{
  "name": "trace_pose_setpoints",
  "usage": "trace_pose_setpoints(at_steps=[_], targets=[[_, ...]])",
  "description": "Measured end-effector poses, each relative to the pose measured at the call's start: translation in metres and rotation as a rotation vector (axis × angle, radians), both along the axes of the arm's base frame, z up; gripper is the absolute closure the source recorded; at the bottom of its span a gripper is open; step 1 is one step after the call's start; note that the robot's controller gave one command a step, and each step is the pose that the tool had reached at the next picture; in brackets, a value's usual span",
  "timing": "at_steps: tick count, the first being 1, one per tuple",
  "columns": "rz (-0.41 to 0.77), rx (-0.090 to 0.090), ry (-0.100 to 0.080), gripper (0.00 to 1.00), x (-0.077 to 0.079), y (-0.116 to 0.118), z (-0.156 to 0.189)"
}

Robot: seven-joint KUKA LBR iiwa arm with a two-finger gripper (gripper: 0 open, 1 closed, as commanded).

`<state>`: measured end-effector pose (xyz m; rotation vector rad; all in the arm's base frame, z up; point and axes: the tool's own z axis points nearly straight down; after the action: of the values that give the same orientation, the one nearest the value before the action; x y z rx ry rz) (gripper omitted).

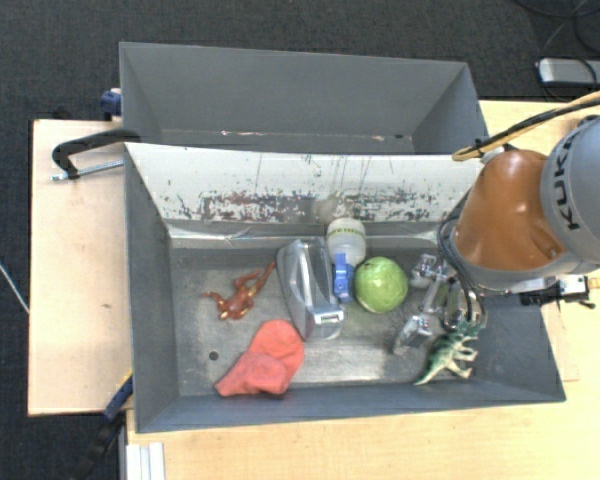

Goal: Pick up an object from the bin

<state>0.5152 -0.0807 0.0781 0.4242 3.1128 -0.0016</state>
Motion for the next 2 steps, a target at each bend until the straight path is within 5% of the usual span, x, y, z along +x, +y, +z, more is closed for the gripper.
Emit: trace_pose_setpoints(at_steps=[1,2], targets=[[-0.114,-0.002,-0.001,0.0,0.018,0.009,0.002],[-0.148,-0.002,-0.007,1.0,0.038,0.042,0.02]])
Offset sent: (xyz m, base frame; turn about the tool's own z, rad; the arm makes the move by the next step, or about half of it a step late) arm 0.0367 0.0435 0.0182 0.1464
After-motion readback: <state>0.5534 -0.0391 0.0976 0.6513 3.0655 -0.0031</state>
